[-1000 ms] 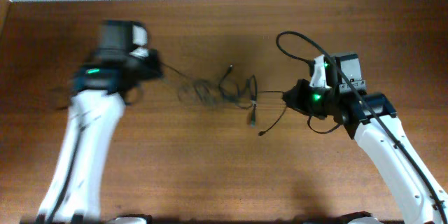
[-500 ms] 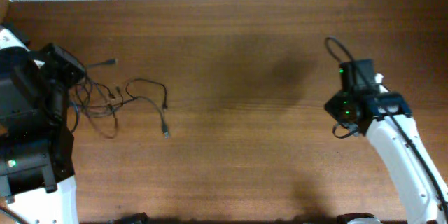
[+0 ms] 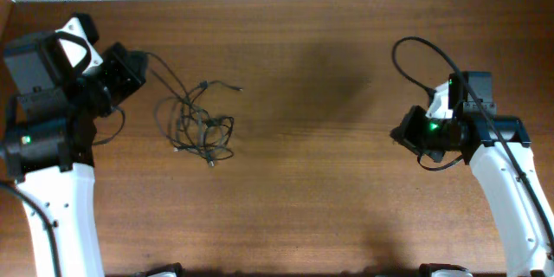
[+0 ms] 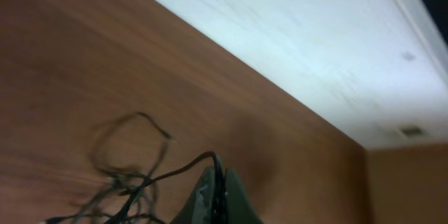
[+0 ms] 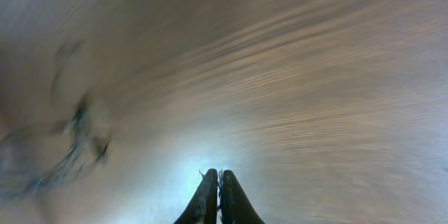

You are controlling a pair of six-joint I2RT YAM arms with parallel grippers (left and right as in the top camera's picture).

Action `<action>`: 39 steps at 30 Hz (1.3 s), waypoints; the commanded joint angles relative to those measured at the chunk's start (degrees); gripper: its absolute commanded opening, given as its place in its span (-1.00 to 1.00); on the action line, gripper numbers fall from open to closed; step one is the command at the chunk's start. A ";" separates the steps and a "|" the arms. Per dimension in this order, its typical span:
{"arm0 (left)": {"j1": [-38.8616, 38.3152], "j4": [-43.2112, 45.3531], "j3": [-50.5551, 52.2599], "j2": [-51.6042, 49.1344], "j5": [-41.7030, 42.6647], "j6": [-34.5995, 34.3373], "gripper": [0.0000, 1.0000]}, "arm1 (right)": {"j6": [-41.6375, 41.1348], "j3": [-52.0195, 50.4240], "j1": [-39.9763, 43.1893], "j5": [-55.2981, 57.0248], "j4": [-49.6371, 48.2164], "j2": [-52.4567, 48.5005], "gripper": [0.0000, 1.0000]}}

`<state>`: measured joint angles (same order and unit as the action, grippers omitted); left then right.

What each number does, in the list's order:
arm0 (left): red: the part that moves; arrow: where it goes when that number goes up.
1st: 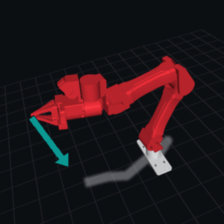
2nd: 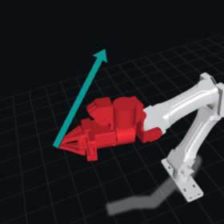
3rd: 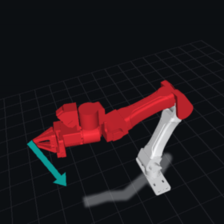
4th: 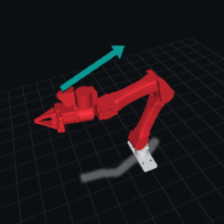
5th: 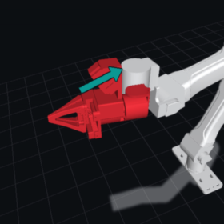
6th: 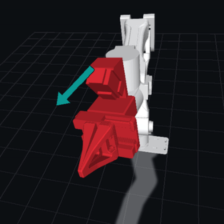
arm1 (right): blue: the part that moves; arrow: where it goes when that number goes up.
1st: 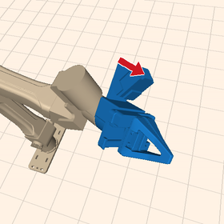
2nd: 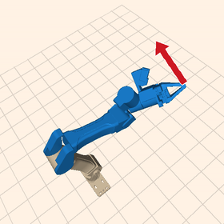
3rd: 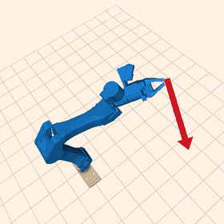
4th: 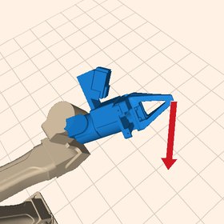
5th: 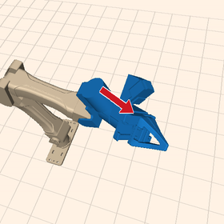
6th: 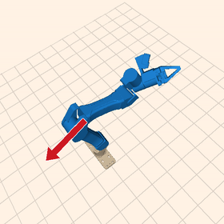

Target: Untangle cables

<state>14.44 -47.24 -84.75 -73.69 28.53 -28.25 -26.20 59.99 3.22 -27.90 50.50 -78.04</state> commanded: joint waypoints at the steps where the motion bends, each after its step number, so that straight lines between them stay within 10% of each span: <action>1: 0.24 1.66 -0.37 -0.57 14.51 4.72 -1.00 | 15.50 0.07 -0.26 -17.44 -0.11 0.85 -0.91; 9: -6.14 8.63 -0.37 -0.57 32.15 -0.02 -1.00 | 20.20 -0.20 -3.19 -23.93 -0.20 0.81 -0.71; 14: -17.86 7.54 -0.26 -0.90 5.86 2.40 -0.92 | 19.98 -0.31 -3.28 -23.74 -0.13 0.81 -0.71; 16: -23.50 2.03 -0.24 -2.08 -14.40 2.38 -0.45 | 19.98 -0.42 -3.28 -23.71 0.13 0.81 -0.71; 17: -25.64 -0.44 -0.24 -2.84 -20.44 2.38 0.27 | 19.98 -0.52 -3.28 -23.71 0.20 0.81 -0.69; 19: -28.41 -5.27 -0.24 -4.63 -30.49 2.36 0.99 | 19.96 -0.61 -3.28 -23.30 0.24 0.81 -0.59; 24: -29.29 -15.45 -0.24 -10.08 -40.39 -1.51 0.98 | 19.96 -0.61 -3.28 -22.34 0.22 0.81 -0.45; 30: -29.31 -25.49 -0.09 -15.47 -28.81 -25.94 0.98 | 19.76 -0.61 -3.28 -19.85 0.24 0.81 -0.40; 33: -29.42 -28.00 0.42 -18.45 -23.91 -17.97 0.98 | 19.78 -0.63 -3.28 -19.78 0.24 0.81 -0.34; 39: -29.44 -33.29 4.85 -25.51 -21.22 -24.48 0.85 | 19.78 -0.63 -3.28 -16.20 0.44 0.81 -0.28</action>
<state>-14.90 -79.64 -83.33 -96.62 4.03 -47.46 -7.09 59.66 0.32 -46.24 50.76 -78.04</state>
